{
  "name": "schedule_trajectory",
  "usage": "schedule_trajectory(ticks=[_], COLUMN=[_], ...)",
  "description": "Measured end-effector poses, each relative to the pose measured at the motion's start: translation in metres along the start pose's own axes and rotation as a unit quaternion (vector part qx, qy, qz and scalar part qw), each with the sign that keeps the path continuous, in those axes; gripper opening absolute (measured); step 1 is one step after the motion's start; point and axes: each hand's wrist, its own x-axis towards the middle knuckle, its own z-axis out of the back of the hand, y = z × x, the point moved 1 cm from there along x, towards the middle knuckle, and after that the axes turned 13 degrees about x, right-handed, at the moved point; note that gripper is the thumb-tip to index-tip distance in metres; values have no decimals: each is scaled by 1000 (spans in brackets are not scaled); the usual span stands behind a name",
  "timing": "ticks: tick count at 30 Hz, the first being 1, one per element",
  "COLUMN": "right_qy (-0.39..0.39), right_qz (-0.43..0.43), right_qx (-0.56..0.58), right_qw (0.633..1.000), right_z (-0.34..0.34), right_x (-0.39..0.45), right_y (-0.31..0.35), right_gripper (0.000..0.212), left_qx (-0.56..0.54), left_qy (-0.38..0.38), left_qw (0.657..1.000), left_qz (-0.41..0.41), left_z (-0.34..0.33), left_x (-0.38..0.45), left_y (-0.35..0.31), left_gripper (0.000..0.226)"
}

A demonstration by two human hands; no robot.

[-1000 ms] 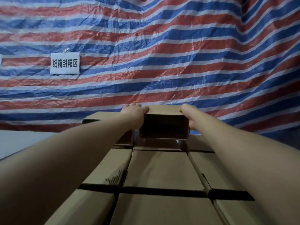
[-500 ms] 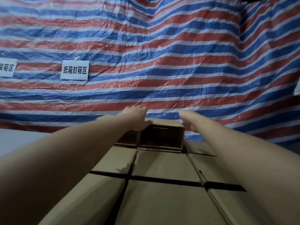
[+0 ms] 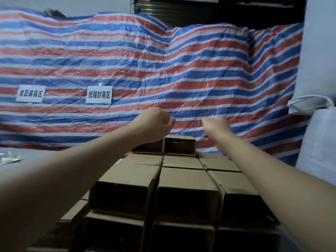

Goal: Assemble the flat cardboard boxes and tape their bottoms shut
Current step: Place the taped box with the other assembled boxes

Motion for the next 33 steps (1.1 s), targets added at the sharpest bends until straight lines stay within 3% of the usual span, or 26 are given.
schedule_trajectory(ticks=[3, 8, 12, 15, 17, 19, 21, 24, 26, 30, 33], right_qy=[-3, 20, 38, 122, 201, 261, 289, 317, 323, 318, 314], right_qz=[23, 9, 16, -10, -39, -55, -65, -77, -84, -88, -90], right_qx=[-17, -27, -36, -52, -109, -161, -176, -174, -174, -179, -174], right_qw=[1000, 999, 999, 991, 973, 950, 939, 929, 927, 927, 929], right_z=[13, 20, 9, -9, -23, -35, -43, -48, -48, -47, -47], right_x=[-43, -83, -98, -118, -135, -150, -158, -159, -156, -150, -149], right_y=[10, 19, 28, 25, 15, 2, -12, -26, -31, -34, -37], right_gripper=[35, 30, 31, 36, 39, 37, 35, 35, 35, 35, 37], left_qx=[-40, -20, 18, 51, 64, 97, 168, 251, 259, 288, 308], left_qy=[-25, -6, -52, -81, -9, 134, 255, 352, 377, 323, 306], left_qw=[999, 999, 993, 976, 969, 952, 927, 887, 874, 891, 892], left_qz=[-3, 28, 106, 197, 239, 256, 216, 162, 162, 140, 127], left_z=[28, 53, 56, 31, 1, -30, -57, -83, -91, -92, -91], left_x=[-45, -100, -132, -166, -194, -222, -244, -267, -274, -276, -276], left_y=[-8, 16, 67, 113, 140, 163, 182, 198, 201, 202, 199], left_gripper=[50, 48, 39, 27, 40, 64, 87, 104, 97, 69, 60])
